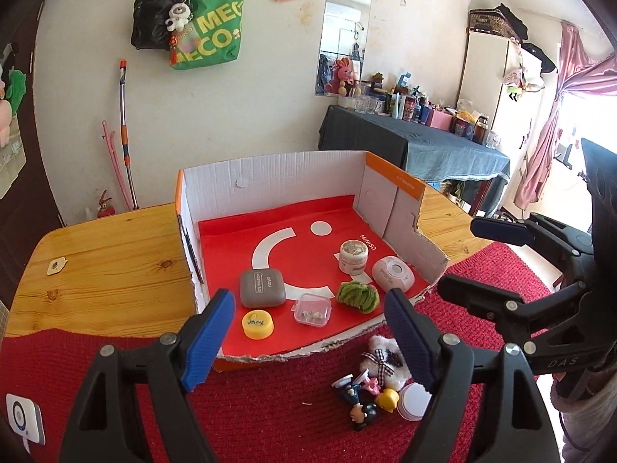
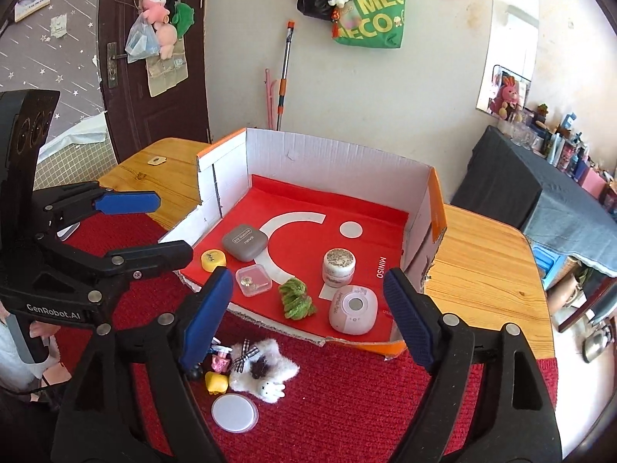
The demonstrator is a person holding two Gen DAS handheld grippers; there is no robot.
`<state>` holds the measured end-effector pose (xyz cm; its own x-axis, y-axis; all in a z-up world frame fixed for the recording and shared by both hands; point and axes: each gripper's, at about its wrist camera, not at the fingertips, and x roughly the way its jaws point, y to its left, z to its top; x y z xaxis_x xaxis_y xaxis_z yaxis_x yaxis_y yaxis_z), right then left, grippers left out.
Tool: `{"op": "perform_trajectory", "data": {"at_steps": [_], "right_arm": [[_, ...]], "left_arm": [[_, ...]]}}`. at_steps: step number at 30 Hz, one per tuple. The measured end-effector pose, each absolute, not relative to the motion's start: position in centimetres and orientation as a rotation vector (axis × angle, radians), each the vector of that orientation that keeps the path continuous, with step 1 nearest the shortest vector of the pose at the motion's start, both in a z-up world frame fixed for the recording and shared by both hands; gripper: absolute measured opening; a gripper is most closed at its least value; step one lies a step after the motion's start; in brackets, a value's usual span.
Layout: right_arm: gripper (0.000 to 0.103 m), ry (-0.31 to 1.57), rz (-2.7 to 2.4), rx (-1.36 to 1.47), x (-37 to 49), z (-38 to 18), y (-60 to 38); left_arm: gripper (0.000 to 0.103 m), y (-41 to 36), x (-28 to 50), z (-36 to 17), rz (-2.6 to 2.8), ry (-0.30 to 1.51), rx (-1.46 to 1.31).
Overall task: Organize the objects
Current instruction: 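Lift both grippers out of the box and back over the rug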
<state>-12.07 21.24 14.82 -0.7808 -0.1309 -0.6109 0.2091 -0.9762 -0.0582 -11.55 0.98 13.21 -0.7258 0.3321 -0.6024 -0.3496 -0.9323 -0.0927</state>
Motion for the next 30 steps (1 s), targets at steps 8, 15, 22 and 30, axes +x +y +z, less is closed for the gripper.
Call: {"op": "perform_trajectory", "data": {"at_steps": [8, 15, 22, 30], "right_arm": [[0.088, 0.211, -2.915, 0.887, -9.4, 12.7, 20.2], [0.088, 0.082, -2.892, 0.955, -8.7, 10.0, 20.2], [0.088, 0.014, -2.879, 1.036, -8.2, 7.0, 20.1], [0.088, -0.026, -2.83, 1.118, -7.5, 4.7, 20.0]], "left_arm": [[0.087, 0.5, -8.9, 11.7, 2.686, 0.028, -0.879], [0.087, 0.4, -7.6, 9.3, 2.681, -0.009, -0.936], [0.087, 0.4, -7.0, 6.6, 2.662, -0.031, -1.018], [0.087, 0.7, -7.0, 3.6, 2.594, -0.076, -1.138]]}}
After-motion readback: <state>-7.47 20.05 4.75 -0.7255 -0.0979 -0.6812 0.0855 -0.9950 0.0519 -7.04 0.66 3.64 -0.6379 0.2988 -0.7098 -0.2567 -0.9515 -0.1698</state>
